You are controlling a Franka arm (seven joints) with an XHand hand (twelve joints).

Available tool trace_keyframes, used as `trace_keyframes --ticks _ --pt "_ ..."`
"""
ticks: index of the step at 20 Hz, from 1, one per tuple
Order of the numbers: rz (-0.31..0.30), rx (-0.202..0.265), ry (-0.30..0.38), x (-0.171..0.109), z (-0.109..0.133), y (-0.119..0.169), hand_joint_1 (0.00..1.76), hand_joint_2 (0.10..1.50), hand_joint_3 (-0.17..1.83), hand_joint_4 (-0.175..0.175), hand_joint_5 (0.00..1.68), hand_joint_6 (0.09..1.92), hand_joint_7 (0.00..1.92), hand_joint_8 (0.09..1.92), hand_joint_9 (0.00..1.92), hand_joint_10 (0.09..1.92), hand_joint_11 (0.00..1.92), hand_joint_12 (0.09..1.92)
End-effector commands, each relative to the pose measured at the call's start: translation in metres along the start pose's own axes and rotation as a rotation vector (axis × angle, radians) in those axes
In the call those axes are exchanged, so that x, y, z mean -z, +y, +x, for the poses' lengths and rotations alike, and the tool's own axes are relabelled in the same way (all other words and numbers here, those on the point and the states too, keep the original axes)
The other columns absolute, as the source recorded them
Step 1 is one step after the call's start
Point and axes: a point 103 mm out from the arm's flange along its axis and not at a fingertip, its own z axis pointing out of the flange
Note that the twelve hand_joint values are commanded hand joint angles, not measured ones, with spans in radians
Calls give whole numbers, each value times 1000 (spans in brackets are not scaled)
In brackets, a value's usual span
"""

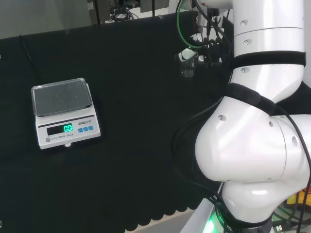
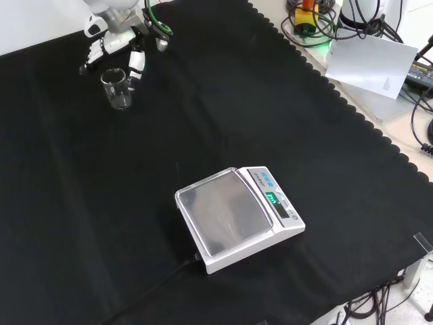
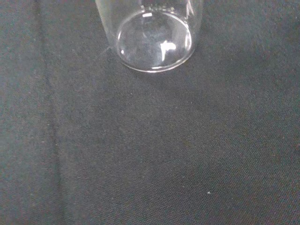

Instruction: Pick up the beaker.

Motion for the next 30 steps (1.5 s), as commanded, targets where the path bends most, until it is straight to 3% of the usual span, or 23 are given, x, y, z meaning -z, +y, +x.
trace_keyframes --ticks 1,11,14,17,18,20,23,26,30 --pt "26 -16 -11 -12 -9 15 500 717 186 7 56 87 0 633 102 835 0 1254" --pt "40 -11 -22 -26 -5 32 525 729 185 7 85 87 21 639 120 842 0 1263" --pt "5 -12 -31 -27 -2 32 664 759 219 12 219 87 161 689 356 819 122 1421" --pt "-33 -15 -35 -27 1 32 834 722 412 10 429 109 416 771 672 719 401 1359" --pt "-44 -15 -35 -26 1 32 874 692 509 8 486 193 475 796 752 701 485 1326" --pt "-63 -13 -38 -25 3 31 944 659 656 -5 506 545 578 862 916 697 690 1243" --pt "-79 -14 -41 -24 4 32 1051 672 763 -59 522 987 734 1060 1138 784 1061 1053" --pt "-89 -17 -42 -21 5 32 1104 696 791 -97 569 1118 823 1211 1203 886 1232 972" --pt "-100 -20 -44 -13 5 31 1131 722 804 -119 621 1174 860 1286 1219 960 1303 952"
